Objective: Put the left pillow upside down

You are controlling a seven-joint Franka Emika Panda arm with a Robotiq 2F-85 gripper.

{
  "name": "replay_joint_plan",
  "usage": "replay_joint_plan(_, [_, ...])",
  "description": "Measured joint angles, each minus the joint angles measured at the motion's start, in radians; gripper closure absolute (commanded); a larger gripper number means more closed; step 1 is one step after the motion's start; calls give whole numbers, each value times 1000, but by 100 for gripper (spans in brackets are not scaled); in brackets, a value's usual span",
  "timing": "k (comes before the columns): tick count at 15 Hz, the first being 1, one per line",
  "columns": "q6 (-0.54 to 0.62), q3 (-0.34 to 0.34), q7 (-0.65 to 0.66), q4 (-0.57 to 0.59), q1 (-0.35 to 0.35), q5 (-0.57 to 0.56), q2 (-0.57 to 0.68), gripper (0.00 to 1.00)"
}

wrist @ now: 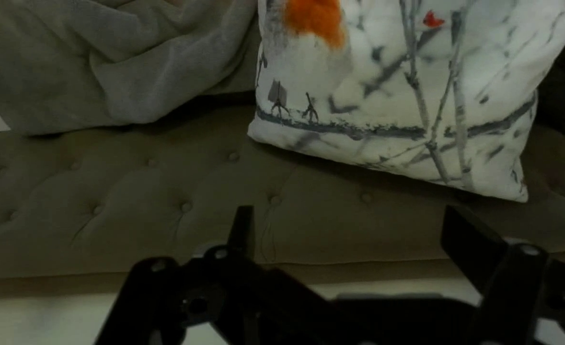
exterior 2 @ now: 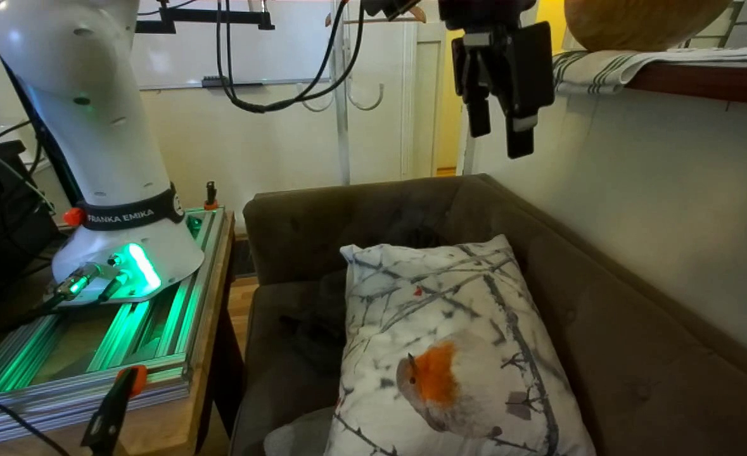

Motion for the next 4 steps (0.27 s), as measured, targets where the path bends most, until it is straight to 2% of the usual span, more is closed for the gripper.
replay_joint_plan(4, [-2,20,4,0,-10,1,5,0])
